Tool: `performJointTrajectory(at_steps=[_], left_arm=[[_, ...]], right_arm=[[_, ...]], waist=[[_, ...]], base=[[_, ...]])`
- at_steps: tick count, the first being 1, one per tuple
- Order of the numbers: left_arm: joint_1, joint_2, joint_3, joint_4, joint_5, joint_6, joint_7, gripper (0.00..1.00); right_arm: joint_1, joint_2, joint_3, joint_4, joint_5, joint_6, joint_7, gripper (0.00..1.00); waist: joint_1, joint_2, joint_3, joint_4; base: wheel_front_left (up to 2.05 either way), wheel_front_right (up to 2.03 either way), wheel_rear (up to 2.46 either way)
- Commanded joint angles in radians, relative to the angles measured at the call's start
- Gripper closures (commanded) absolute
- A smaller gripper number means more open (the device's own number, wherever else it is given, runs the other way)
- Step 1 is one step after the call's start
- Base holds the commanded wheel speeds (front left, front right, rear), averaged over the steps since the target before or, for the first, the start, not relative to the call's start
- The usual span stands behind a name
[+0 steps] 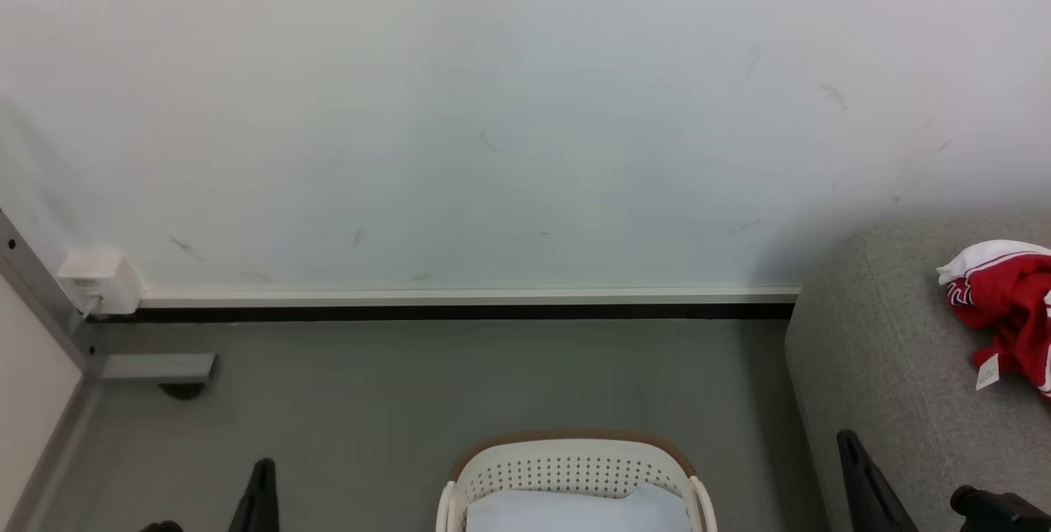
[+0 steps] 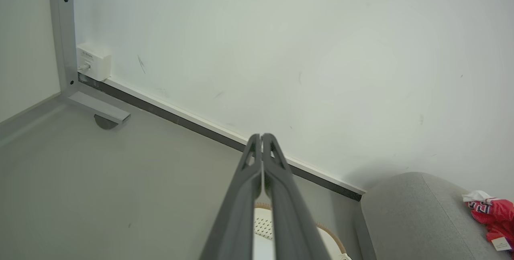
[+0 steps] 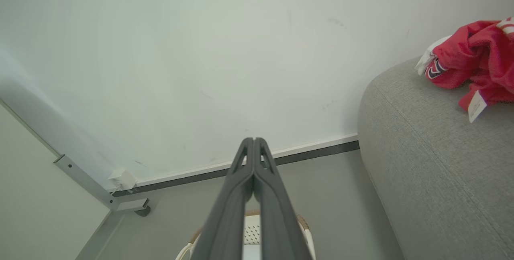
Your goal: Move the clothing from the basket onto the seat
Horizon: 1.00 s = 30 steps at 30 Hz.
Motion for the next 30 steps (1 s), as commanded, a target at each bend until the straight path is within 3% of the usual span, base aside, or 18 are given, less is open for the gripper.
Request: performJointTrajectory(at_steps=[1,30], left_arm=[[-0.03,0.006,0.006,-0.018,-0.05,-0.005,0.011,1.0],[-0.075,0.007,0.023,-0.024,-0.47,-0.018,0.12,1.0]], right_arm=[[-0.03,0.001,-0.016,-0.018,0.044,0.0,0.009,1.0],[-0.055,0.019,-0.112,-0.033,0.413,-0.001,0.116,1.0]], waist=[[0.0,0.0,0.001,0.001],[0.0,0.0,0.017,0.01]], base=[[0.0,0.0,0.0],[0.0,0.0,0.0]])
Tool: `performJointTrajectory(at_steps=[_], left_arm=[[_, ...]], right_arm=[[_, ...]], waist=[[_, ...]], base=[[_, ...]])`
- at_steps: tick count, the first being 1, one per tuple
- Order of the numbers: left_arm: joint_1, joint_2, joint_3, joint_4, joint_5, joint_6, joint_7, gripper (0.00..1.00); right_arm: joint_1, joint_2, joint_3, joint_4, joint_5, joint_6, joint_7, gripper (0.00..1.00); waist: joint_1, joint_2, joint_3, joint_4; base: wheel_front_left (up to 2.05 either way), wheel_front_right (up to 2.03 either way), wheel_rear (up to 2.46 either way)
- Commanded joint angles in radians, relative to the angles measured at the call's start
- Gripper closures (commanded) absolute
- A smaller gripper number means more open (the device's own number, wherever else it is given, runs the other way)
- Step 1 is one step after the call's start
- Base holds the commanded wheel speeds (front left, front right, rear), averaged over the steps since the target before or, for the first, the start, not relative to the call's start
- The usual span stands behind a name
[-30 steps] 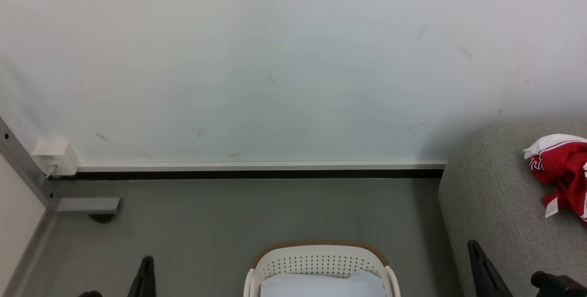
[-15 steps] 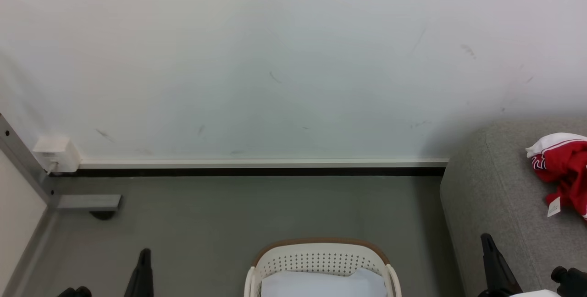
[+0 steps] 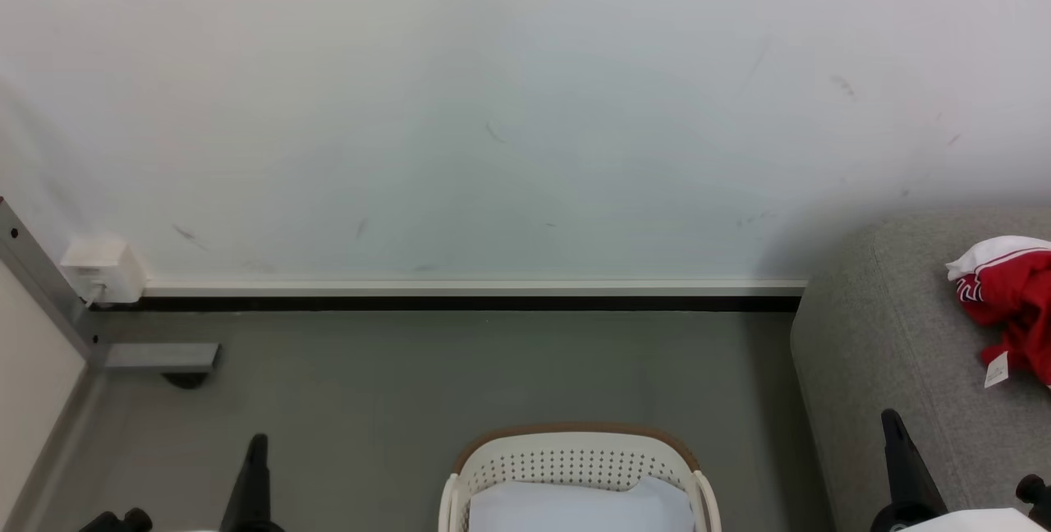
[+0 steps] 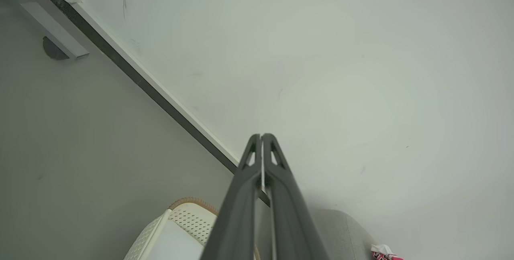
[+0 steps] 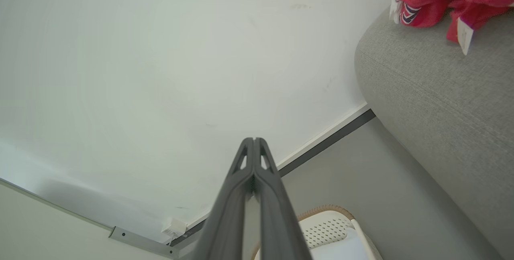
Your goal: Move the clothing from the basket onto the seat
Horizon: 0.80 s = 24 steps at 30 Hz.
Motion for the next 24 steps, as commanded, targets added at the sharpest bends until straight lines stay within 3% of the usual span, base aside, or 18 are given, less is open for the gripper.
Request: performJointTrajectory(at_steps=[1,24], left_arm=[[-0.024,0.007,0.005,-0.013,-0.041,-0.006,0.011,1.0],[-0.052,0.007,0.017,-0.014,-0.293,-0.014,0.079,1.0]], right_arm=[[-0.028,0.0,-0.013,-0.015,0.035,-0.001,0.008,1.0],[-0.042,0.013,-0.073,-0.023,0.255,-0.001,0.074,1.0]], waist=[[0.0,-0.0001,0.001,0.001],[0.0,-0.0001,0.014,0.008]], base=[[0.0,0.0,0.0],[0.0,0.0,0.0]])
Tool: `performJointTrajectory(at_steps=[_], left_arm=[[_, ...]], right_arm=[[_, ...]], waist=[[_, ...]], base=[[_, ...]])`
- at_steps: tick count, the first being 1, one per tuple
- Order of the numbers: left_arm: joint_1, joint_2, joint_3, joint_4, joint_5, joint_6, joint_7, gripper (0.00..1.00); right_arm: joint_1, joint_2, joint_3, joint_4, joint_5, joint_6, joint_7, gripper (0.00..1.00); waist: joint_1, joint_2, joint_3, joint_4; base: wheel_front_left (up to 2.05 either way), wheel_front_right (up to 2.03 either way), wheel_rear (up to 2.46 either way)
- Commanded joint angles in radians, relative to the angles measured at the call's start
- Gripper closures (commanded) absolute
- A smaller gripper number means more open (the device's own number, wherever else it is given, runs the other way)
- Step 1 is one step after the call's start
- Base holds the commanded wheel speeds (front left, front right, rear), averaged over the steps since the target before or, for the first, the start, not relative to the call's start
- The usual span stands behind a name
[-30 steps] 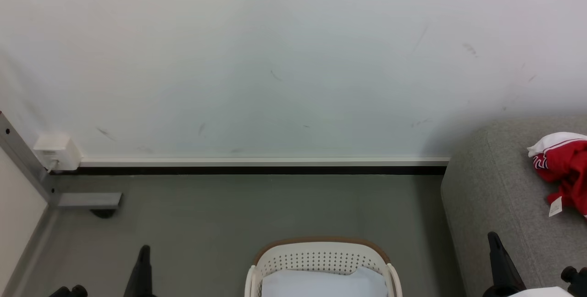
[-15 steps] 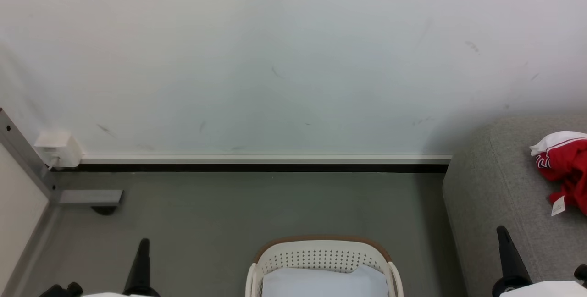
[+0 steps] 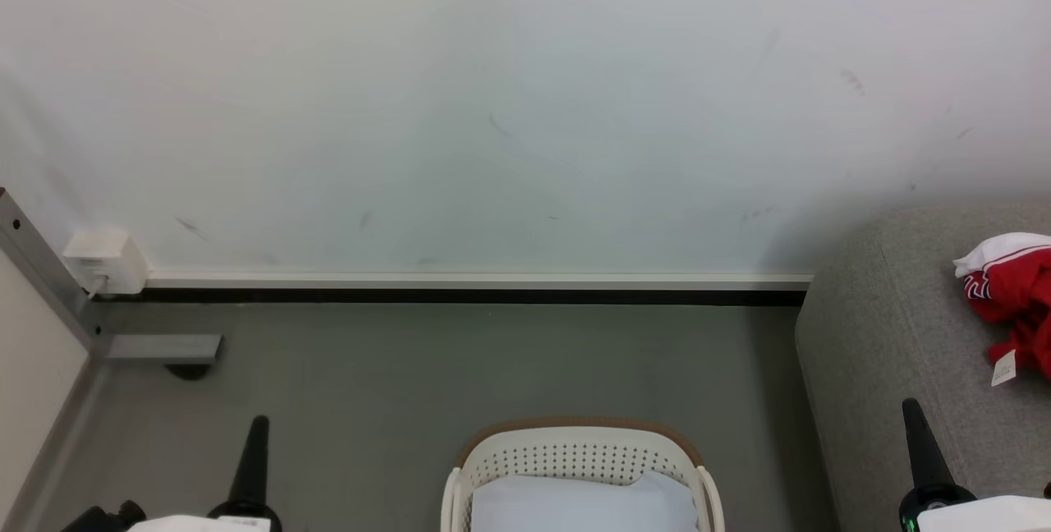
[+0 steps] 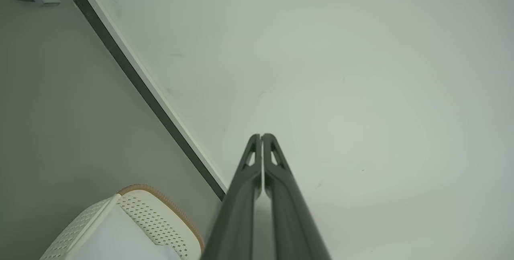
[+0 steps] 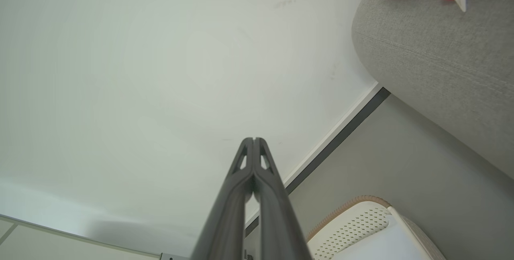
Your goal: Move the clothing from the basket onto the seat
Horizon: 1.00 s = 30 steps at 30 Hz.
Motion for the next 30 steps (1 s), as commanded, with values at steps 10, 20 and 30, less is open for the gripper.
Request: performJointTrajectory(at_steps=[10,20,30], left_arm=[[-0.03,0.007,0.01,-0.011,-0.114,-0.008,0.031,1.0],[-0.039,0.007,0.014,-0.011,-0.198,-0.011,0.054,1.0],[-0.048,0.007,0.017,-0.011,-0.281,-0.013,0.077,1.0]], right_arm=[[-0.028,0.004,-0.031,-0.014,0.099,-0.001,0.031,1.0],[-0.033,0.009,-0.052,-0.017,0.174,-0.001,0.054,1.0],[-0.037,0.014,-0.072,-0.019,0.244,-0.002,0.077,1.0]], waist=[[0.0,0.0,0.006,0.003],[0.0,0.0,0.011,0.006],[0.0,0.0,0.017,0.009]], base=[[0.0,0.0,0.0],[0.0,0.0,0.0],[0.0,0.0,0.0]])
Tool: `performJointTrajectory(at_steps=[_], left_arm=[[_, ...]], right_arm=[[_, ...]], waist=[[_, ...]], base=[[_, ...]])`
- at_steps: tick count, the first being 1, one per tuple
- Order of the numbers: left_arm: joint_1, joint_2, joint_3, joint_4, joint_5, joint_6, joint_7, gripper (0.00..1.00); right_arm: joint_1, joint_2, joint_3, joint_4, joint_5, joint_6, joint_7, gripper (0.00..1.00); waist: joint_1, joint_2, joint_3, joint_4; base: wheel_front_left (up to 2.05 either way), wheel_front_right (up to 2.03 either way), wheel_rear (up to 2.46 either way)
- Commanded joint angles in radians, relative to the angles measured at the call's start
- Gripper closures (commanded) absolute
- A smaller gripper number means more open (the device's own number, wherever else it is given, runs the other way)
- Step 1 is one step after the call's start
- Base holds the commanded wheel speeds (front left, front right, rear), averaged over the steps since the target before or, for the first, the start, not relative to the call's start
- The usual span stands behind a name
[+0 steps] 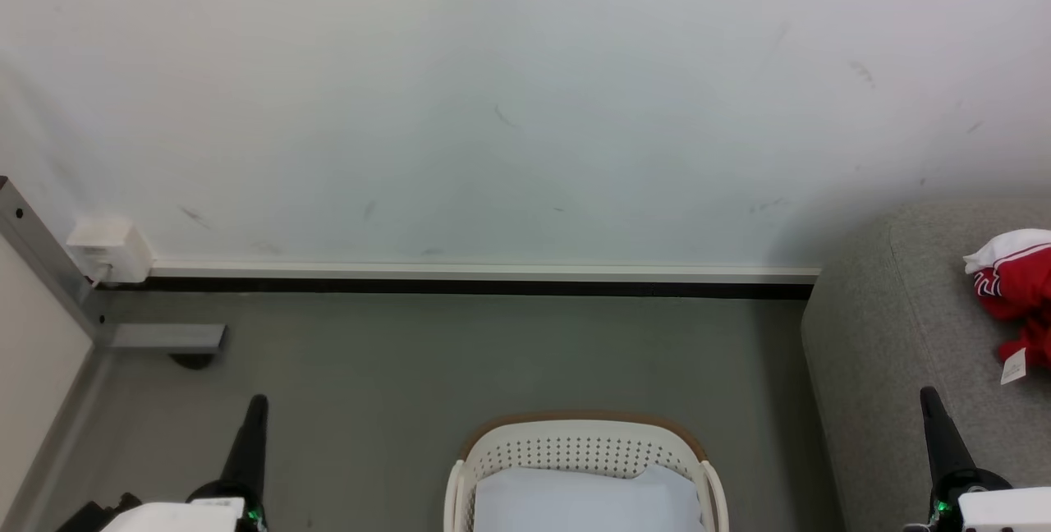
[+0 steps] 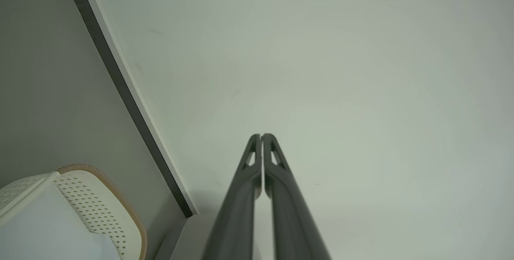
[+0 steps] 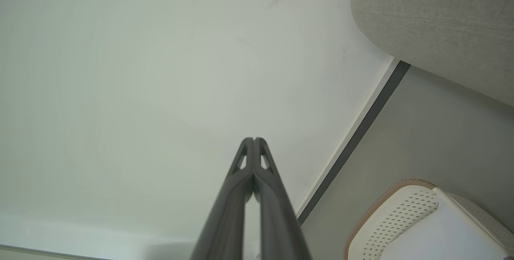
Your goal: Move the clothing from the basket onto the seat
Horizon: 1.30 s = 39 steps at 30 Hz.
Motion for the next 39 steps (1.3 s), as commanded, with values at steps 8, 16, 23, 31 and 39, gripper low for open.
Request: performJointTrajectory(at_steps=[8,16,23,31,39], left_arm=[[-0.021,0.007,0.007,-0.007,-0.075,-0.007,0.022,1.0],[-0.025,0.007,0.009,-0.007,-0.131,-0.009,0.035,1.0],[-0.03,0.007,0.011,-0.006,-0.177,-0.01,0.049,1.0],[-0.032,0.007,0.012,-0.006,-0.205,-0.01,0.057,1.0],[-0.032,0.007,0.012,-0.006,-0.205,-0.01,0.056,1.0]], right_arm=[[-0.019,0.003,-0.02,-0.01,0.061,-0.002,0.018,1.0],[-0.02,0.006,-0.034,-0.012,0.111,-0.002,0.033,1.0],[-0.023,0.009,-0.045,-0.013,0.153,-0.002,0.046,1.0],[-0.025,0.011,-0.052,-0.013,0.169,-0.002,0.051,1.0],[-0.025,0.011,-0.053,-0.013,0.168,-0.002,0.052,1.0]], waist=[[0.0,0.0,0.004,0.002],[0.0,0.0,0.009,0.005],[0.0,0.0,0.013,0.007],[0.0,0.0,0.015,0.008],[0.0,0.0,0.015,0.008]], base=[[0.0,0.0,0.0],[0.0,0.0,0.0],[0.0,0.0,0.0],[0.0,0.0,0.0],[0.0,0.0,0.0]])
